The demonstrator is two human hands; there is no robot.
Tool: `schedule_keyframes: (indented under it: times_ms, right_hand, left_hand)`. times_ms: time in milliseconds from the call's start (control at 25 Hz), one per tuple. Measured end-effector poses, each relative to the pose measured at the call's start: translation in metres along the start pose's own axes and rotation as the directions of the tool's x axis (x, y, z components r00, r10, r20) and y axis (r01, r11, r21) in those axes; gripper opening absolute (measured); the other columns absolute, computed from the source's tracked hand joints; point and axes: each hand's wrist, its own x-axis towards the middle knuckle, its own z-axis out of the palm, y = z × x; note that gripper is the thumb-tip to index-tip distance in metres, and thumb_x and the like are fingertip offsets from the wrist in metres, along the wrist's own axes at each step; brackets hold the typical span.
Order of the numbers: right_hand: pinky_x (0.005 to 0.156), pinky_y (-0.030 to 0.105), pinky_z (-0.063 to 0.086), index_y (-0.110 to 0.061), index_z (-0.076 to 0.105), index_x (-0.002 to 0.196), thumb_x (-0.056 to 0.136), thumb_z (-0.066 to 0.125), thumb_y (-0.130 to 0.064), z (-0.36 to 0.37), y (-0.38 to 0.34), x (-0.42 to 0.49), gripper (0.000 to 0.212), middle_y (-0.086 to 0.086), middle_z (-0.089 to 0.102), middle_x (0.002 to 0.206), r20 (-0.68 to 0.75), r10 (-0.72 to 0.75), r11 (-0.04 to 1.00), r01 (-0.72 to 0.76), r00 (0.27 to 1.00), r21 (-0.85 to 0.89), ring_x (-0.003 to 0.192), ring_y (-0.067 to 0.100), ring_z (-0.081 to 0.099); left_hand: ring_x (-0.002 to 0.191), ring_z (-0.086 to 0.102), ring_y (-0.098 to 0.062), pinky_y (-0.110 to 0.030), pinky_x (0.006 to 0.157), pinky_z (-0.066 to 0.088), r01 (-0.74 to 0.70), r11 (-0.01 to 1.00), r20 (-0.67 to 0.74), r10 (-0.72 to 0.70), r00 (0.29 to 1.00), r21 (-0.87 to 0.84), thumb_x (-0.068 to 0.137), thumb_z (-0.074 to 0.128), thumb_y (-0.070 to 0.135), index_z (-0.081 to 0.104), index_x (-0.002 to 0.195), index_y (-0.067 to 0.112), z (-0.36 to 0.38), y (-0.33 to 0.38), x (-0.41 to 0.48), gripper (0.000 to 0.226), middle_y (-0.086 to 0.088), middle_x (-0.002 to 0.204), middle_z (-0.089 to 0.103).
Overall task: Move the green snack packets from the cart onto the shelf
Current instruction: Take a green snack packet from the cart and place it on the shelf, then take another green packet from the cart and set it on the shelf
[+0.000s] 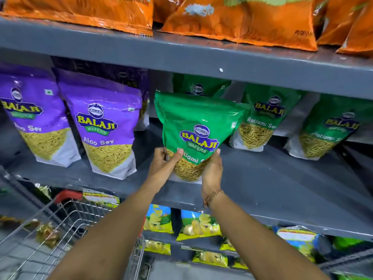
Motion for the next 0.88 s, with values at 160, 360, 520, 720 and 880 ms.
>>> schedule_keyframes:
  times_ms: [160, 360, 520, 720, 880]
  right_hand:
    - [0.093, 0.025, 0.043, -0.018, 0.056, 0.113, 0.098, 0.028, -0.035, -0.003, -0.005, -0.009, 0.036, -0.006, 0.058, 0.102, -0.019, -0.04, 0.996, 0.038, 0.999, -0.075, 0.099, 0.012, 0.054]
    - [0.092, 0.04, 0.04, 0.002, 0.058, 0.102, 0.09, 0.038, -0.037, 0.015, 0.033, -0.045, 0.045, 0.021, 0.061, 0.108, -0.441, -0.037, 0.975, -0.064, 0.897, -0.212, 0.104, 0.033, 0.053]
    - [0.073, 0.031, 0.037, -0.019, 0.044, 0.076, 0.092, 0.041, -0.031, 0.076, 0.107, -0.146, 0.02, -0.001, 0.045, 0.074, 0.163, -0.055, 0.958, 0.098, 0.985, -0.27, 0.071, 0.006, 0.046]
    - [0.081, 0.03, 0.044, -0.001, 0.06, 0.106, 0.093, 0.046, -0.019, 0.146, 0.242, -0.192, 0.027, 0.019, 0.066, 0.107, 0.636, 0.449, 0.631, 0.281, 0.628, -0.723, 0.097, 0.026, 0.06]
    - [0.097, 0.041, 0.043, -0.003, 0.052, 0.122, 0.091, 0.046, -0.024, 0.154, 0.355, -0.215, 0.038, 0.024, 0.057, 0.126, 0.625, 0.686, 0.266, 0.672, 0.372, -0.691, 0.119, 0.037, 0.051]
  left_hand:
    - [0.091, 0.058, -0.015, -0.045, 0.092, 0.048, 0.005, 1.0, 0.023, -0.005, 1.0, 0.002, 0.05, 0.058, 0.08, 0.045, 0.08, 0.033, 0.0, 0.003, -0.006, 0.057, 0.008, 0.082, 0.056]
    - [0.09, 0.06, -0.013, -0.031, 0.092, 0.045, -0.095, 0.991, -0.111, 0.084, 0.99, -0.092, 0.082, 0.056, 0.046, 0.055, 0.085, 0.027, -0.031, -0.018, -0.036, 0.02, -0.002, 0.094, 0.063]
    - [0.063, 0.062, -0.014, -0.03, 0.067, 0.05, 0.028, 0.96, -0.525, -0.177, 0.832, -0.28, 0.094, 0.042, 0.025, 0.057, 0.066, 0.025, -0.139, -0.106, -0.091, 0.032, 0.009, 0.058, 0.067]
    - [0.063, 0.045, -0.009, -0.03, 0.065, 0.042, 0.513, 0.658, -0.52, -0.752, 0.406, -0.551, 0.095, 0.037, 0.024, 0.044, 0.065, 0.025, -0.247, -0.243, -0.184, 0.03, 0.001, 0.074, 0.054]
    - [0.047, 0.04, -0.019, -0.023, 0.05, 0.032, 0.631, 0.041, 0.095, -0.979, 0.181, -0.775, 0.091, 0.034, 0.042, 0.047, 0.052, 0.01, -0.232, -0.323, -0.23, 0.053, -0.007, 0.042, 0.047]
